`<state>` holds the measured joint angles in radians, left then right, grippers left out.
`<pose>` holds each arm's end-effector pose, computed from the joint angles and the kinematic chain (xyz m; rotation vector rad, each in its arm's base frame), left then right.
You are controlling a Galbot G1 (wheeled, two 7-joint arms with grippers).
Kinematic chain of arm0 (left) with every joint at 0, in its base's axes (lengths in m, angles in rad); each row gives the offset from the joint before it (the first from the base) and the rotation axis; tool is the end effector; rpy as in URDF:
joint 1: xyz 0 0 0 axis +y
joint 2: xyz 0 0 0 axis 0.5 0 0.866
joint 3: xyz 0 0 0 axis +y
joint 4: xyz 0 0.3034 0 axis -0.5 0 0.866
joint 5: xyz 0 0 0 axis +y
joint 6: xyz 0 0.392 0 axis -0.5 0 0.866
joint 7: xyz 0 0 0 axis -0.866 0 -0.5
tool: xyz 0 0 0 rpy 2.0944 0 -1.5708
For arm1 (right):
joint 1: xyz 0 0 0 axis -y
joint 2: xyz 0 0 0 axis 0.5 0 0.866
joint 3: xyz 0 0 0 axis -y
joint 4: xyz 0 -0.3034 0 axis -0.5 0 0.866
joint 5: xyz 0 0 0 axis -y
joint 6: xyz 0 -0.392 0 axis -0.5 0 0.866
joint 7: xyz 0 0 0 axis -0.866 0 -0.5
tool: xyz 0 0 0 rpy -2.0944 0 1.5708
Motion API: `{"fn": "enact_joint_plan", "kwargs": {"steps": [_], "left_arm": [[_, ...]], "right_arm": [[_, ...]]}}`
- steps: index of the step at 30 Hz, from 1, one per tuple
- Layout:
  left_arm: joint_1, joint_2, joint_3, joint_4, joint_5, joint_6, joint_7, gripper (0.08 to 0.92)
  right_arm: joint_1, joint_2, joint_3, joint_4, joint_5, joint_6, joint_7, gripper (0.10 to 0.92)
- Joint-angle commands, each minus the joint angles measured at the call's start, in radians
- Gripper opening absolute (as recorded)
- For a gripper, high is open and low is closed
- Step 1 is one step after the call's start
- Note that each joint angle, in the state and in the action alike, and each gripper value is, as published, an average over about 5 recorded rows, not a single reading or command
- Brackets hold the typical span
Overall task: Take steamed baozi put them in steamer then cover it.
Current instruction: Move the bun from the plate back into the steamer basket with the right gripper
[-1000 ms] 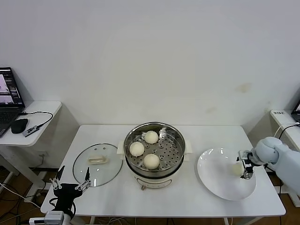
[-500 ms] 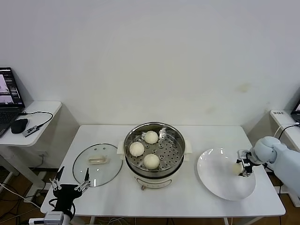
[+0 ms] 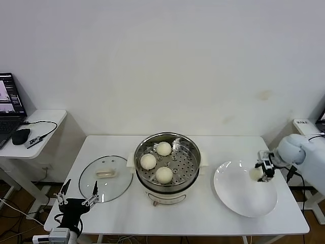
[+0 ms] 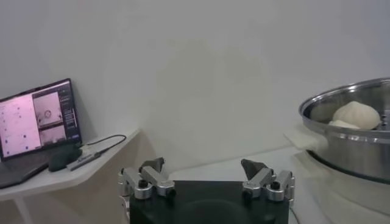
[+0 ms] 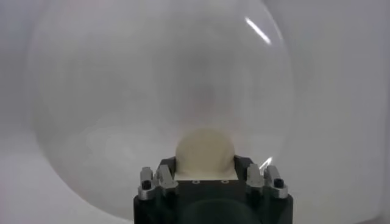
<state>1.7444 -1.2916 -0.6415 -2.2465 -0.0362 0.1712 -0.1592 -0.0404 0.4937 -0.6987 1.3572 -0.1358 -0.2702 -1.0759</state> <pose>0.2033 0.0506 -0.2303 0.1400 -2.9554 -0.4083 0.4927 -0.1697 -0.1568 1.0621 -1.4391 1.3754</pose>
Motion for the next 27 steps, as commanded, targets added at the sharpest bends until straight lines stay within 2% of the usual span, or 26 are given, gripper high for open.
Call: {"fn": "enact_joint_plan", "kwargs": {"steps": [1,7,13,21,27], "left_arm": [[-0.005,0.003,0.002,0.004,-0.002,0.001,0.0,0.823],[-0.013,0.008,0.0,0.011,-0.007,0.001,0.001,0.823],[-0.019,0.01,-0.005,0.015,-0.011,0.0,0.001,0.823],[-0.027,0.008,-0.008,0.023,-0.011,-0.001,0.001,0.823],[-0.029,0.006,-0.012,0.022,-0.012,0.0,0.001,0.823]], "right_arm": [[0.416,-0.009,-0.282,0.148,0.174,-0.066,-0.018,0.6],[0.652,0.083,-0.451,0.197,0.307,-0.128,0.003,0.602],[0.757,0.212,-0.533,0.23,0.433,-0.207,0.045,0.61],[0.735,0.366,-0.56,0.254,0.6,-0.316,0.141,0.611],[0.651,0.43,-0.572,0.233,0.608,-0.368,0.188,0.613]]}}
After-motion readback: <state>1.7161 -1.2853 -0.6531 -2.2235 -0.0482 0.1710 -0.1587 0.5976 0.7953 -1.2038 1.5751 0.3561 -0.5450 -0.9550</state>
